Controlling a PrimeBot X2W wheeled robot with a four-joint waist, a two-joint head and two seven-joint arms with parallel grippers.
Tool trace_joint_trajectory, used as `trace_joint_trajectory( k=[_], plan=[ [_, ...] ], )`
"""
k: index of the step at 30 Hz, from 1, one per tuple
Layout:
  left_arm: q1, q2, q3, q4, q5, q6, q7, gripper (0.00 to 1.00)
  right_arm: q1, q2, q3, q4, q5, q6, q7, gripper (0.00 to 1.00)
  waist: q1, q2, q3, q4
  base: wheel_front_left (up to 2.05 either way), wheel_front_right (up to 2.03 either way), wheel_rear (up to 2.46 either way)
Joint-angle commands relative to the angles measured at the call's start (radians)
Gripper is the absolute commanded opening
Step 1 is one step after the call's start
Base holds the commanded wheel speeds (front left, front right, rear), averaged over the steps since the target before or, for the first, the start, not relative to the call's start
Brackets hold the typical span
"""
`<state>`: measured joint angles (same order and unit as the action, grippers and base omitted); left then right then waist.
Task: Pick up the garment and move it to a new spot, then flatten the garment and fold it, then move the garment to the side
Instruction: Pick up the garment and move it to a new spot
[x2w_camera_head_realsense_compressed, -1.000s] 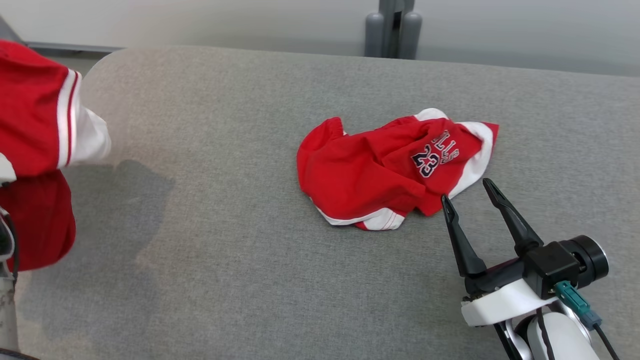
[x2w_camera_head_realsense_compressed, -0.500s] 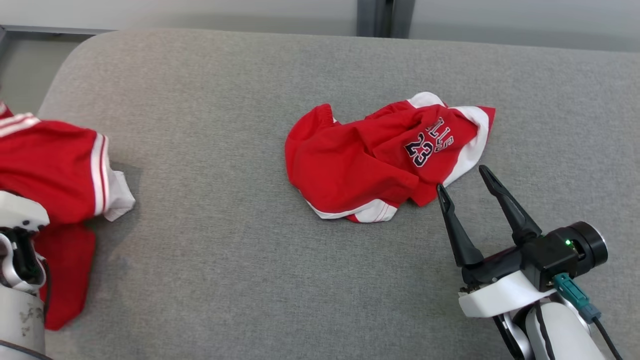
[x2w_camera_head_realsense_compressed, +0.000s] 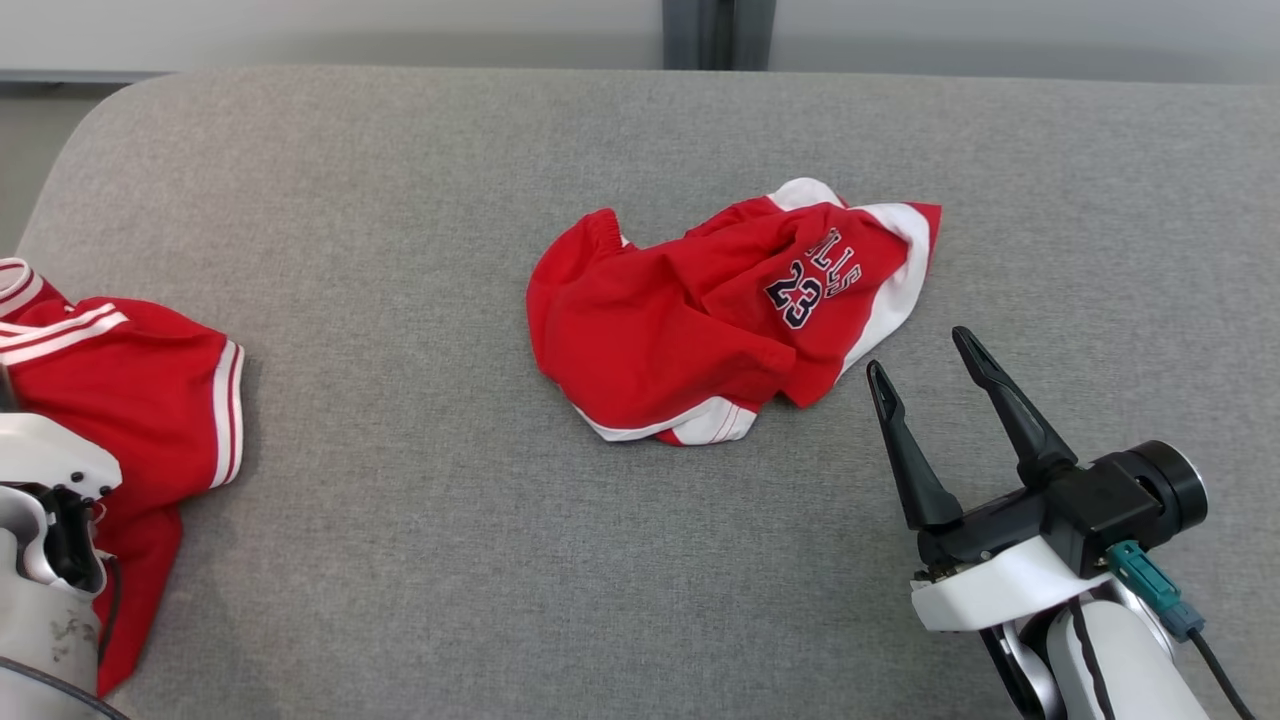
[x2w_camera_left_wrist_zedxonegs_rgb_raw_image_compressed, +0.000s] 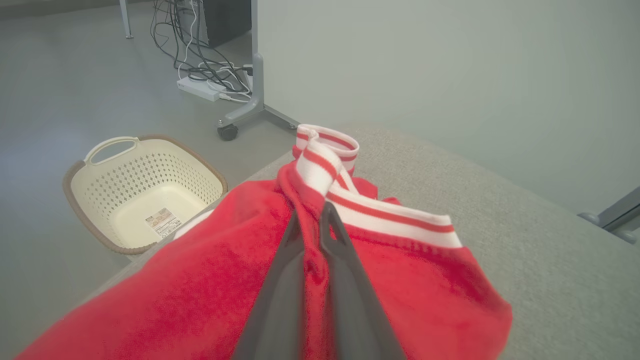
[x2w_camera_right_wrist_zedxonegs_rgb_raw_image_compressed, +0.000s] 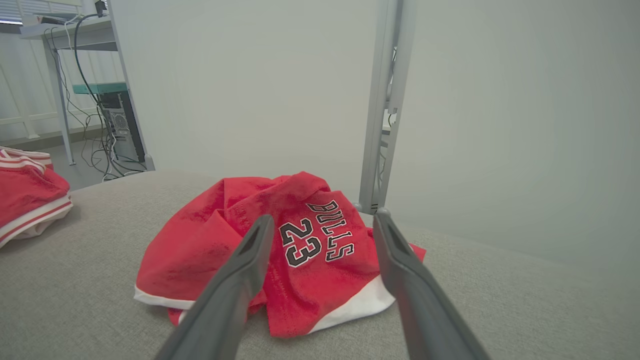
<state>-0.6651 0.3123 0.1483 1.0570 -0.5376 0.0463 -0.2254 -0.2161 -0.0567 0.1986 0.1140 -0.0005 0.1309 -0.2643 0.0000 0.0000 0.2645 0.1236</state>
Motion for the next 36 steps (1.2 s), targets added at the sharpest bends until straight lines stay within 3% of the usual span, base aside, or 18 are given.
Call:
trace_joint_trajectory(
  k=[1,5,8,12,13,15,18,28,36],
  plan=[
    [-0.019,0.014,-0.006,0.006,0.015,0.003,-0.015,1.0,-0.003,-0.001,-0.002,-0.007,0.016,0.0,-0.002,1.0,0.0,0.0,-0.013,-0.011,0.0,0.0,0.0],
    [-0.003,0.031,-0.027,-0.056,0.061,0.017,-0.037,1.0,0.007,0.003,-0.005,-0.006,0.029,0.0,-0.001,1.0,0.0,0.0,-0.044,-0.032,0.0,0.0,0.0],
    [0.043,0.027,-0.03,-0.183,0.11,0.035,-0.04,1.0,0.019,0.004,-0.001,0.002,0.038,0.0,-0.001,1.0,0.0,0.0,-0.076,-0.051,0.0,0.0,0.0],
    [0.146,-0.01,-0.031,-0.404,0.174,0.06,-0.039,1.0,0.032,0.004,0.007,0.001,0.063,0.0,-0.002,1.0,0.0,0.0,-0.122,-0.089,0.0,0.0,0.0],
    [0.146,-0.01,-0.031,-0.404,0.174,0.06,-0.039,1.0,0.032,0.004,0.007,0.001,0.063,0.0,-0.002,1.0,0.0,0.0,-0.122,-0.089,0.0,0.0,0.0],
    [0.239,-0.057,-0.034,-0.573,0.203,0.062,-0.04,1.0,0.043,0.004,0.009,-0.002,0.08,0.0,-0.001,1.0,0.0,0.0,-0.153,-0.12,0.0,0.0,0.0],
    [0.338,-0.099,-0.044,-0.705,0.226,0.07,-0.04,1.0,0.051,0.004,0.008,0.001,0.093,0.0,-0.002,1.0,0.0,0.0,-0.177,-0.154,0.0,0.0,0.0],
    [0.592,-0.171,-0.089,-1.015,0.319,0.114,-0.04,1.0,0.081,0.004,0.007,0.009,0.117,0.0,-0.001,1.0,0.0,0.0,-0.229,-0.28,0.0,0.0,0.0],
    [0.753,-0.23,-0.121,-1.184,0.428,0.138,-0.04,1.0,0.122,0.004,0.02,0.016,0.107,0.0,-0.002,1.0,0.0,0.0,-0.261,-0.318,0.0,0.0,0.0]
  ],
)
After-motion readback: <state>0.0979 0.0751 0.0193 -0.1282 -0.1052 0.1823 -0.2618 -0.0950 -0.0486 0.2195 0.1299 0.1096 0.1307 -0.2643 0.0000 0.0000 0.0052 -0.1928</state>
